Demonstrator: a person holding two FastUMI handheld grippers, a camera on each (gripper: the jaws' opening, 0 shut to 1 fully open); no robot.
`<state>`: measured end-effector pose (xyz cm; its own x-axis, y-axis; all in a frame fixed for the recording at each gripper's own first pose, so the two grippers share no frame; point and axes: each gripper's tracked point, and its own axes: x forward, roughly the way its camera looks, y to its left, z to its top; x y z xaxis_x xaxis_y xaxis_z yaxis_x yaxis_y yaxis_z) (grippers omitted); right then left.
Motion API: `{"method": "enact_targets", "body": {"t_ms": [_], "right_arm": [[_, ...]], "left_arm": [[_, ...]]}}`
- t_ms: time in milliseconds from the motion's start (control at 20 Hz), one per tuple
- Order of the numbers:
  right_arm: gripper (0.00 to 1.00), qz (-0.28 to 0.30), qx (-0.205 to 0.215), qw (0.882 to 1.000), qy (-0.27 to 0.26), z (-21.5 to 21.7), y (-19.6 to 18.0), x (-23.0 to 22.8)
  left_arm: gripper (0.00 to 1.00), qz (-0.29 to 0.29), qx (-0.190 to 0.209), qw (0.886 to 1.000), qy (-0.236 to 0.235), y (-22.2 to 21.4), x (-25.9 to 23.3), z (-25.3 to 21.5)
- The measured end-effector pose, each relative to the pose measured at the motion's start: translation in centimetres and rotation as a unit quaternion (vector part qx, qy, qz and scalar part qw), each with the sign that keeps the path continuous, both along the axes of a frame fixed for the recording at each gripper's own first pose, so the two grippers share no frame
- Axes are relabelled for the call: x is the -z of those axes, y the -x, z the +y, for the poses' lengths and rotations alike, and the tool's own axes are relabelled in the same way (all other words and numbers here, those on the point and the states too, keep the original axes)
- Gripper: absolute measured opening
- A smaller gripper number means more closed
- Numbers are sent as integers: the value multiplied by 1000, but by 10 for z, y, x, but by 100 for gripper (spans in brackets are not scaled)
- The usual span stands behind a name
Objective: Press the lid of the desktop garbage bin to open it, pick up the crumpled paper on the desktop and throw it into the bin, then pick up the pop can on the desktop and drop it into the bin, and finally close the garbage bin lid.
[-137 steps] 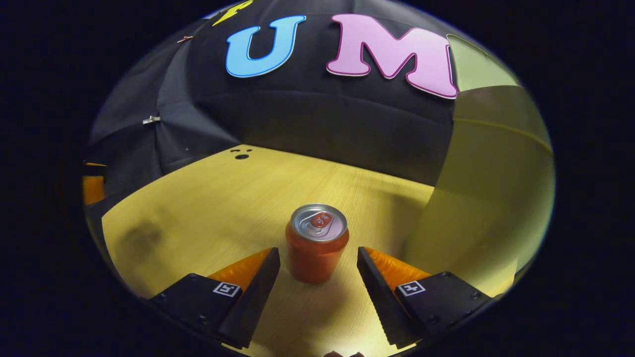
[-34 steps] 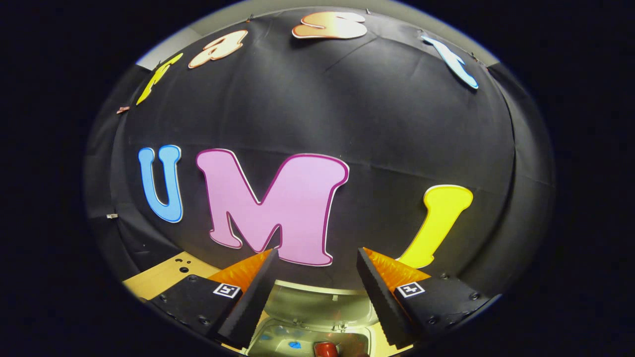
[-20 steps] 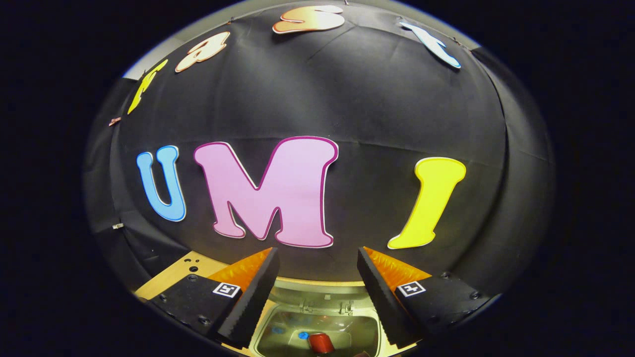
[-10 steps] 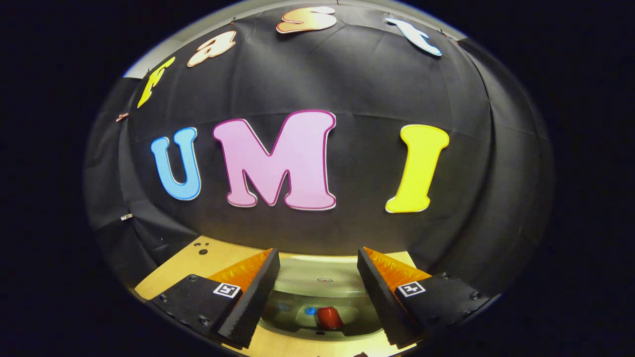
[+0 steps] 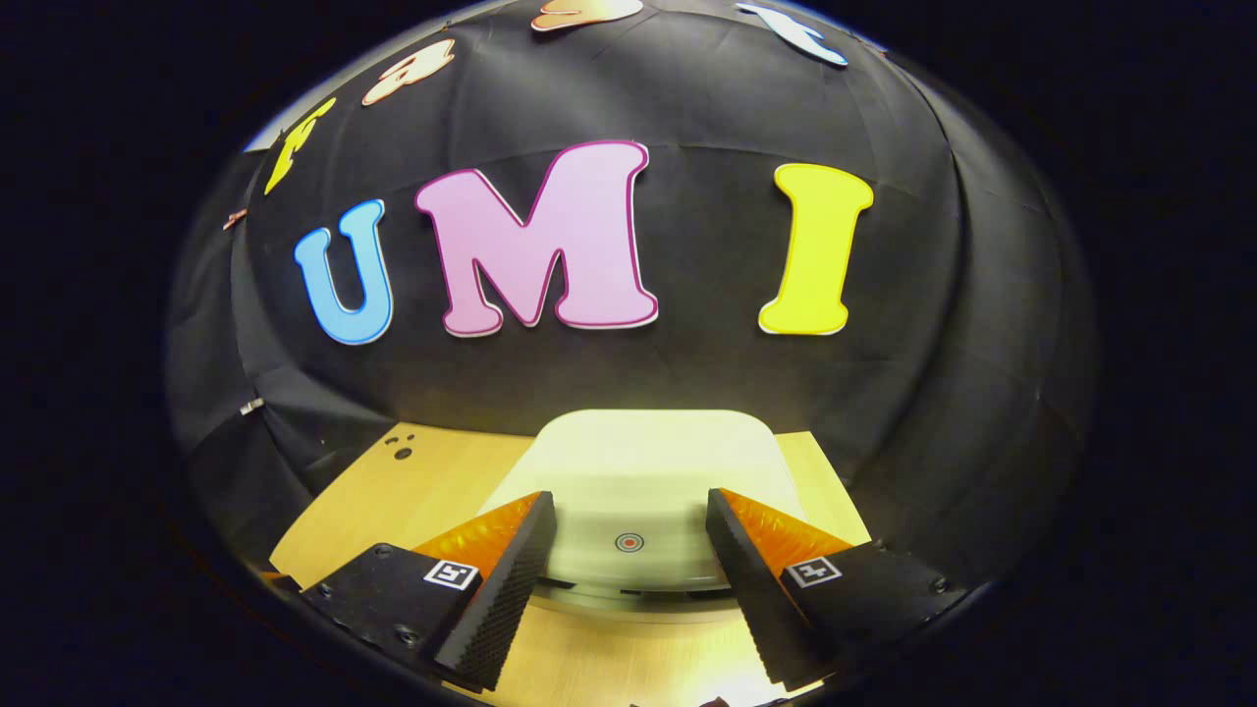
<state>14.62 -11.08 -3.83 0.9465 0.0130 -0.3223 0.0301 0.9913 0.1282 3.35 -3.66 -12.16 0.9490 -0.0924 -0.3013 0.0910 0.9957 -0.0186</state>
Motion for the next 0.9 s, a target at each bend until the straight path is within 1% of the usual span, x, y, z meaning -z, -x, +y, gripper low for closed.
{"method": "enact_targets", "body": {"t_ms": [100,150,200,350,450,550,650,700,900], "right_arm": [[97,6,-2,1000,7,1,1,8],[97,-5,0,1000,9,0,-1,5],[97,-1,-1,1000,10,1,1,8],[97,-16,-2,1000,15,2,2,9],[98,-21,-2,1000,13,2,5,10],[98,-15,-2,1000,13,2,4,12],[99,-11,-4,1000,-2,3,4,14],[99,-14,-9,1000,5,5,4,15],[99,-32,-13,999,17,6,1,12]], "left_arm": [[96,4,0,1000,-2,1,1,-4],[96,6,-1,1000,-4,0,1,-5],[96,8,-1,1000,-7,-1,2,-7],[96,13,3,1000,-21,-5,3,-16],[96,12,8,1000,-27,-11,1,-25],[96,6,15,999,-30,-17,-4,-36],[96,2,23,999,-36,-22,-7,-45],[96,0,25,999,-38,-24,-8,-50],[96,1,31,999,-27,-31,-6,-67]]}}
